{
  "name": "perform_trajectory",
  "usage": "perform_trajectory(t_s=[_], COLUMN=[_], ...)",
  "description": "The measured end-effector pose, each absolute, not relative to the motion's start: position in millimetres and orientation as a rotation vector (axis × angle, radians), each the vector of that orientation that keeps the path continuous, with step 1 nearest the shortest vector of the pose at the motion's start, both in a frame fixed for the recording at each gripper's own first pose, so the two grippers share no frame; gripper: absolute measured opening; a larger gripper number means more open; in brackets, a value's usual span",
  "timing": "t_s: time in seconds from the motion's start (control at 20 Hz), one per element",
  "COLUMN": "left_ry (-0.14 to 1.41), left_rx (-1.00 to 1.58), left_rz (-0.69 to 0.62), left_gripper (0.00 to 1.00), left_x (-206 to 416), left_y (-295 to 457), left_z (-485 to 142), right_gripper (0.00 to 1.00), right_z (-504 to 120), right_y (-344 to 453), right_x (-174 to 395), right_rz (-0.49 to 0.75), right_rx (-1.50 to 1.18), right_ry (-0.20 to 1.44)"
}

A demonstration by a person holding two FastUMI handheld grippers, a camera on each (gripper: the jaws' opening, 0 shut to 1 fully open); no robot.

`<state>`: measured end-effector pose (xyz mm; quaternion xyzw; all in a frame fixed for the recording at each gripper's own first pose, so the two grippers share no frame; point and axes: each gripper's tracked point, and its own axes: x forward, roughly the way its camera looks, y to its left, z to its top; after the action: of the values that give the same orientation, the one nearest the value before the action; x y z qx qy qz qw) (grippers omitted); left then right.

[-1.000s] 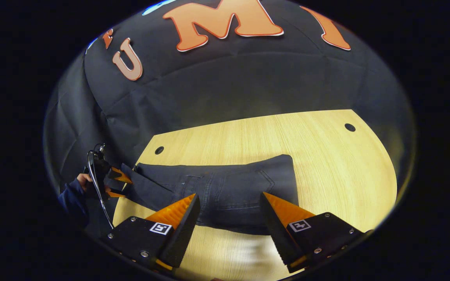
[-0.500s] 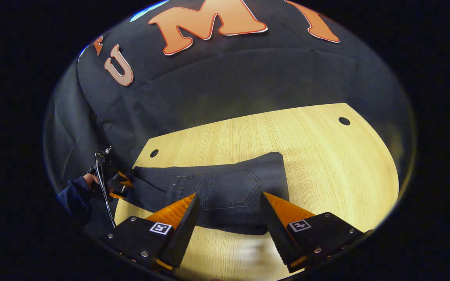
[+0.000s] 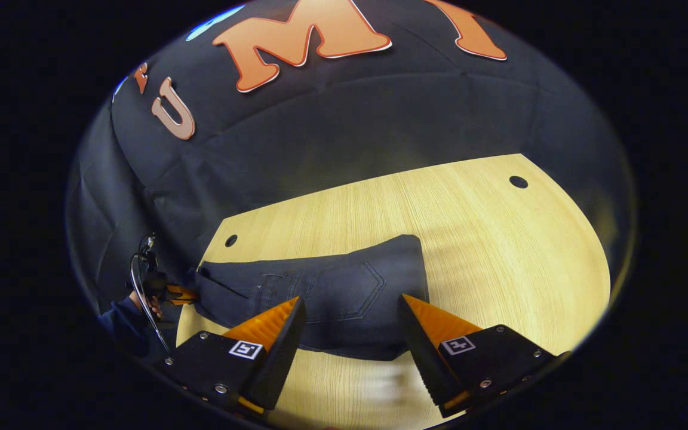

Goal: Grasp the waist and the cuffs of the jeans and fold them to make the two legs overlap; first hold the waist and fold one-third of the jeans toward the cuffs, then hold the cuffs and fold the remaining one-third in the same direction to finish folding.

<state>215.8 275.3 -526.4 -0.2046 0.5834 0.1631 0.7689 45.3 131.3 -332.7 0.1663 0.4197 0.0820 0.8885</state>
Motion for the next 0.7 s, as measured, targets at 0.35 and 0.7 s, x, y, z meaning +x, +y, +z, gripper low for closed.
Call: perform_trajectory(t_s=[0.35,0.7], left_ry=[1.068,1.195], left_rx=[-0.611,-0.576], left_rz=[0.244,0.329], left_gripper=[0.01,0.02], left_x=[230.2,207.2], left_y=[261.8,279.6], left_z=[-460.9,-482.7], right_gripper=[0.93,0.93], right_z=[-319.8,-315.0], right_y=[116.7,124.6], right_x=[47.7,45.0], right_rz=[0.139,0.171], right_rx=[0.351,0.332], right_ry=[0.846,0.855])
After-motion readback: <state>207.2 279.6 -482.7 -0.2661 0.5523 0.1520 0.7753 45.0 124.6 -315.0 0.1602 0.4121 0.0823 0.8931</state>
